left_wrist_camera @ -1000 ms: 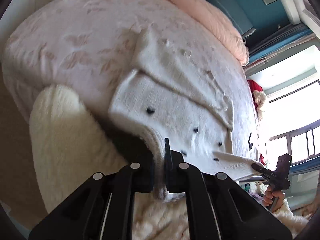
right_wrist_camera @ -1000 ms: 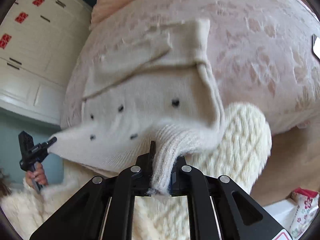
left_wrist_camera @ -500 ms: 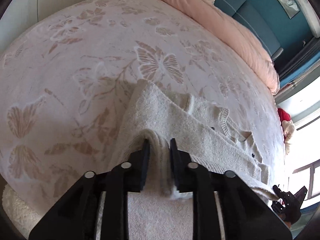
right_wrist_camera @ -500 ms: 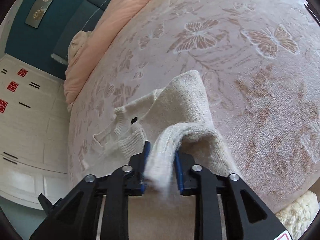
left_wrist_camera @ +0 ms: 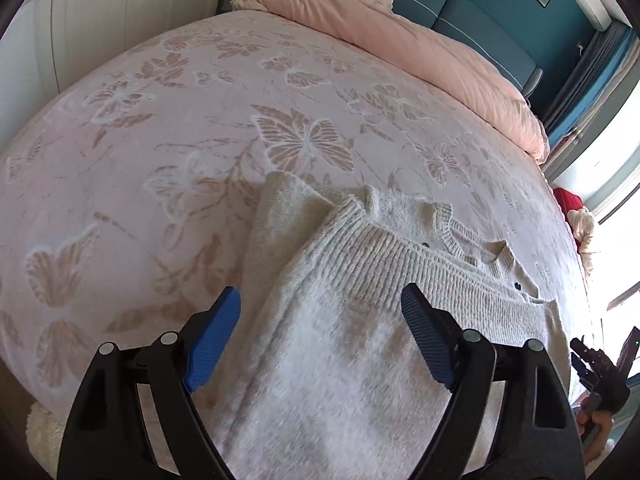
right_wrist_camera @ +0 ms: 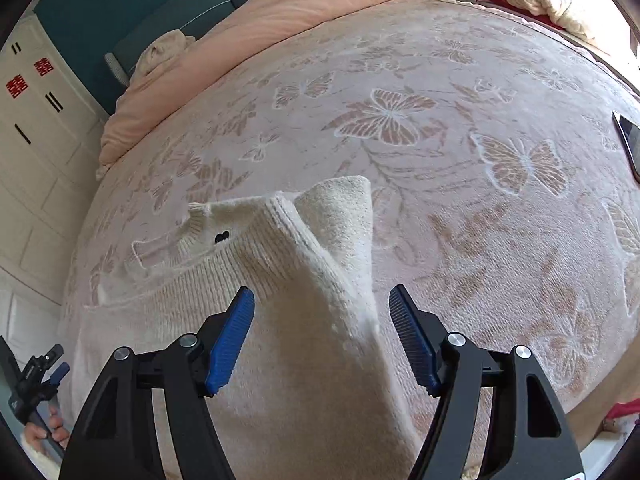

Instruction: Fold small clothes

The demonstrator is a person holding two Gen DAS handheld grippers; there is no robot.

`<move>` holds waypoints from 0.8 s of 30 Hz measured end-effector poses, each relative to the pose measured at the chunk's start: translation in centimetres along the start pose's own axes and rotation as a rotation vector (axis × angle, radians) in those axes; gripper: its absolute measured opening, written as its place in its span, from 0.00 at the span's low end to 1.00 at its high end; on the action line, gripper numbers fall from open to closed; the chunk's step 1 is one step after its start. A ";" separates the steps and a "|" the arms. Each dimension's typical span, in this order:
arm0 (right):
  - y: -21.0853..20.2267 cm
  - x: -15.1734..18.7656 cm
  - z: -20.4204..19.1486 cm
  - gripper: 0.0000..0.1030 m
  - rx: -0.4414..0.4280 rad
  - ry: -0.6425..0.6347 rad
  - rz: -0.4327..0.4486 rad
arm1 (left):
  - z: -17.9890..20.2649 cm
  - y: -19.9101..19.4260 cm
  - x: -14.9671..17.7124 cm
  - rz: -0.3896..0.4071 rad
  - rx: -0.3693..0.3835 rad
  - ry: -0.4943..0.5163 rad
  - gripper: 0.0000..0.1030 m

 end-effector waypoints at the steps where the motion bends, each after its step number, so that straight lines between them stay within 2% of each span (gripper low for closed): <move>1: 0.7 -0.3 -0.5 0.67 0.007 -0.021 -0.009 | 0.2 1.3 0.0 -0.039 0.009 -0.013 0.77; 2: 1.4 -0.4 -0.9 0.65 0.025 -0.042 -0.018 | 0.1 2.5 0.0 -0.081 -0.004 -0.026 0.61; 3: 2.1 -0.3 -1.2 0.42 0.043 -0.061 -0.034 | 0.1 3.4 0.1 -0.114 -0.013 -0.038 0.47; 4: 2.5 -0.2 -1.5 0.22 0.056 -0.080 -0.051 | 0.3 4.0 0.2 -0.140 -0.009 -0.038 0.17; 5: 2.6 0.1 -2.1 0.07 0.054 -0.095 -0.069 | 0.5 4.1 0.2 -0.153 -0.004 -0.032 0.09; 6: 2.1 0.2 -2.7 0.07 0.034 -0.104 -0.065 | 0.9 3.5 -0.1 -0.130 0.006 -0.019 0.09; 9: -3.0 -1.1 -5.1 0.06 -0.059 -0.155 0.061 | 2.8 -1.0 -1.8 -0.037 0.053 0.025 0.07; 10: -5.7 -2.0 -5.8 0.06 -0.121 -0.142 0.116 | 3.4 -3.3 -2.8 0.007 0.088 0.014 0.07; 12: -11.8 -4.1 -6.9 0.06 -0.300 -0.069 0.236 | 4.6 -8.2 -4.8 0.097 0.150 -0.021 0.07; 13: -14.5 -5.2 -6.8 0.06 -0.348 -0.039 0.300 | 5.0 -10.2 -5.7 0.145 0.166 -0.034 0.07; 15: -16.6 -6.9 -5.9 0.06 -0.349 -0.012 0.382 | 4.9 -12.0 -7.4 0.210 0.136 -0.035 0.07; 16: -15.1 -7.5 -4.8 0.06 -0.280 -0.021 0.375 | 4.6 -11.3 -7.8 0.207 0.123 -0.027 0.07; 18: -8.8 -7.3 -2.3 0.05 -0.164 0.000 0.232 | 3.4 -7.6 -7.6 0.138 0.079 -0.037 0.07; 20: -4.4 -6.4 -0.5 0.05 -0.149 0.111 0.109 | 1.4 -3.5 -6.2 0.045 -0.013 -0.050 0.06; 21: -4.8 -6.4 -1.0 0.05 -0.197 0.144 0.113 | 1.2 -2.9 -5.5 0.020 -0.017 -0.064 0.06; 22: -6.2 -6.8 -2.1 0.05 -0.225 0.126 0.150 | 1.6 -3.4 -5.2 0.032 0.020 -0.079 0.06; 24: -9.1 -7.3 -4.5 0.05 -0.241 0.034 0.242 | 2.6 -5.0 -5.3 0.088 0.009 -0.024 0.06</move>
Point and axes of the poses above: each gripper's, at about its wrist camera, not at the fingertips, and y roughly the way its jaws point, z to its right, x to its underside, the point moved 10 cm from there along y, roughly the way its jaws point, and after that the axes turned 3 degrees about x, right-handed, at the moved point
